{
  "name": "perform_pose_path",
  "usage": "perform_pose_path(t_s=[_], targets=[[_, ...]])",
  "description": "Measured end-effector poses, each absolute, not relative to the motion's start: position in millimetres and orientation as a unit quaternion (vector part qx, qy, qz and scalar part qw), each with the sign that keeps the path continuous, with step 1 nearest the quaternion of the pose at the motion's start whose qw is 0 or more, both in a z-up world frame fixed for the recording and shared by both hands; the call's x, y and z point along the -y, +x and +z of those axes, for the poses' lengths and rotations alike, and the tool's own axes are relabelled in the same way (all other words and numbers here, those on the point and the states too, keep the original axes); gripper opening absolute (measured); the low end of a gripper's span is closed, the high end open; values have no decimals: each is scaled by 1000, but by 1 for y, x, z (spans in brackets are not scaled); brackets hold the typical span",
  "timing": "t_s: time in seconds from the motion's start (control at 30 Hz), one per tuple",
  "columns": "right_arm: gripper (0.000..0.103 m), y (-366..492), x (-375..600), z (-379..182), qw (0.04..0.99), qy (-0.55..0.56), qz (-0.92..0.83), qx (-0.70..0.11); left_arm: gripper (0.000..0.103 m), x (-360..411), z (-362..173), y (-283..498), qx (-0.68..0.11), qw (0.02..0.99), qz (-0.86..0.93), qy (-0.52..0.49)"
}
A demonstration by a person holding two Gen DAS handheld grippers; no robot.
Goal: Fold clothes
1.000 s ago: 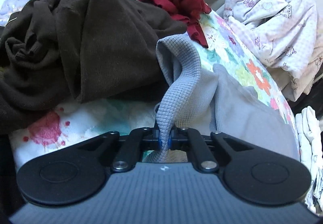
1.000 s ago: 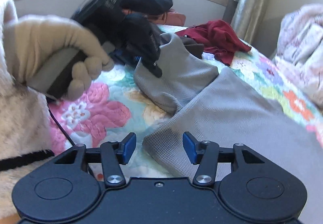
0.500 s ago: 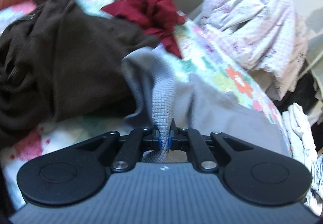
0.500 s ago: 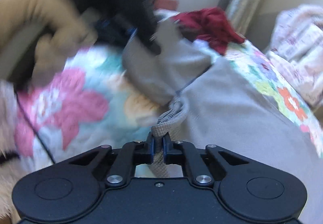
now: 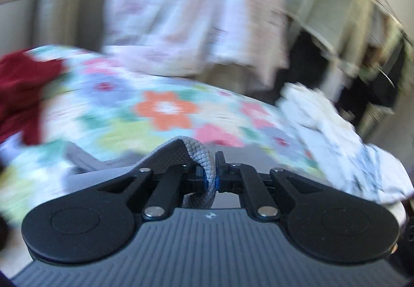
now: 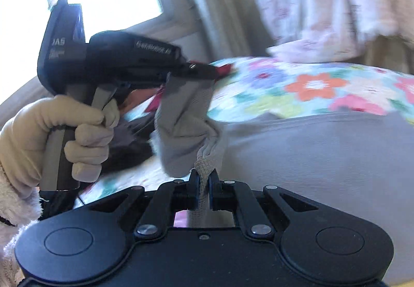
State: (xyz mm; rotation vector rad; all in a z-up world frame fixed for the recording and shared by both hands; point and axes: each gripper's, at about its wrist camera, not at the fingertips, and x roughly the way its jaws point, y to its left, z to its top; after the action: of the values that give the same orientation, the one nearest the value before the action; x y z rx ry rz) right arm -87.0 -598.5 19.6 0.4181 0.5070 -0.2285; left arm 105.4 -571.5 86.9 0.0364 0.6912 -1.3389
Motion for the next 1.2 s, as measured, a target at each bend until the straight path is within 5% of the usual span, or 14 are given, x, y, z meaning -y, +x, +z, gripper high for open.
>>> perform_pose_path(t_s=[0.3, 0.43, 0.63, 0.8, 0.87, 0.97, 1.03, 1.13, 1.2], targets=[[7, -184, 673, -36, 900, 284, -224, -244, 17, 707, 27, -14, -300, 699, -627, 167], [7, -186, 685, -50, 884, 317, -237, -250, 50, 671, 24, -4, -285, 726, -601, 175], [10, -175, 668, -49, 888, 269, -246, -280, 60, 578, 26, 25, -277, 773, -547, 164], [20, -183, 669, -50, 878, 292, -255, -280, 60, 536, 5, 16, -266, 771, -543, 199], [44, -188, 669, -52, 873, 314, -256, -271, 60, 529, -3, 10, -258, 767, -553, 199], [52, -192, 673, -63, 858, 365, -254, -259, 60, 522, -9, 6, -250, 760, -571, 182], [50, -189, 677, -74, 846, 394, -251, -256, 60, 522, -11, 5, -245, 759, -578, 172], [11, -174, 675, -81, 850, 378, -249, -268, 60, 523, -9, 6, -242, 756, -584, 169], [9, -166, 677, -69, 866, 359, -242, -251, 60, 523, -3, 4, -229, 750, -598, 166]])
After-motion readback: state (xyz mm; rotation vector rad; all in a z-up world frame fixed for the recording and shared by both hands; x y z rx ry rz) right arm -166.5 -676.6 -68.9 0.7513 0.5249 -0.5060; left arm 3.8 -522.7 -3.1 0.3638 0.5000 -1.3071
